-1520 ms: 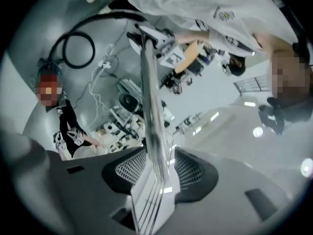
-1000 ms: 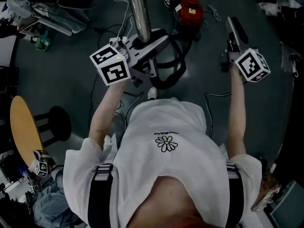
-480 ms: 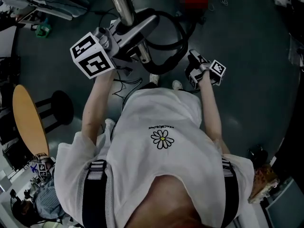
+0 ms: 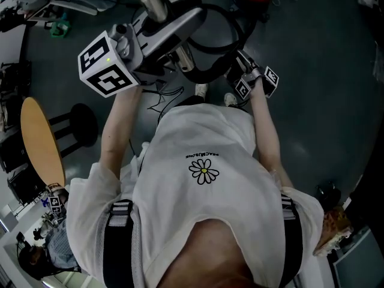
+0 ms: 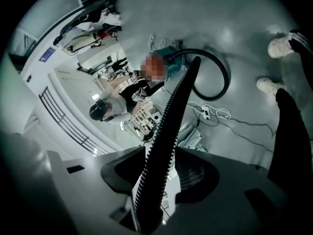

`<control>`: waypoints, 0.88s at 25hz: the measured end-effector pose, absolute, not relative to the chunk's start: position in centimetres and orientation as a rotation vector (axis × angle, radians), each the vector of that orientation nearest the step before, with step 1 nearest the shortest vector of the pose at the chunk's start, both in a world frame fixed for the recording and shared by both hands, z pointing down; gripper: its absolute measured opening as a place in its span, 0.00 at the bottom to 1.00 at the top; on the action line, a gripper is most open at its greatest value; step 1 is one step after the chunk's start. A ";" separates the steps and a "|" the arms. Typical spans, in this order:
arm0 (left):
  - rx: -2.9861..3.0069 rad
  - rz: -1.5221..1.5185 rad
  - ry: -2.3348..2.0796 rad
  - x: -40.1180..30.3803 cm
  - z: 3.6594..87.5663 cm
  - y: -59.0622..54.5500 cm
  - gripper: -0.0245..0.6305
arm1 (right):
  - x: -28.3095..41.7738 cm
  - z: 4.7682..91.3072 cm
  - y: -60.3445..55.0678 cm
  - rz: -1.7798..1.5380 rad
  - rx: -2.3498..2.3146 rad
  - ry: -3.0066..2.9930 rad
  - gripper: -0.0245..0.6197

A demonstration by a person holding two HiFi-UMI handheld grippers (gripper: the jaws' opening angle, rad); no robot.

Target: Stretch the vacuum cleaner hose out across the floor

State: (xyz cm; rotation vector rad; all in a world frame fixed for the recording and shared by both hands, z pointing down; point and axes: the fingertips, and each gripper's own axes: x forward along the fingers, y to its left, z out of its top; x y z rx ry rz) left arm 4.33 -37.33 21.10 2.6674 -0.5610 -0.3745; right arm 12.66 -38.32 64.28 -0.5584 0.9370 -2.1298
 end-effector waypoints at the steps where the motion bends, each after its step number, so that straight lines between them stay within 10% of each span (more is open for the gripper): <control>1: 2.666 -0.378 -0.558 4.3 21.0 -37.2 0.21 | 12.2 64.2 -38.3 -2.134 -0.517 0.915 0.30; 15: 2.664 -0.426 -0.457 1.6 20.9 -35.0 0.20 | 8.1 60.1 -37.4 -2.067 -0.153 0.867 0.30; 22: 2.693 0.398 -0.951 -0.6 28.4 -37.9 0.24 | 14.8 60.8 -39.0 -1.869 -0.476 0.984 0.30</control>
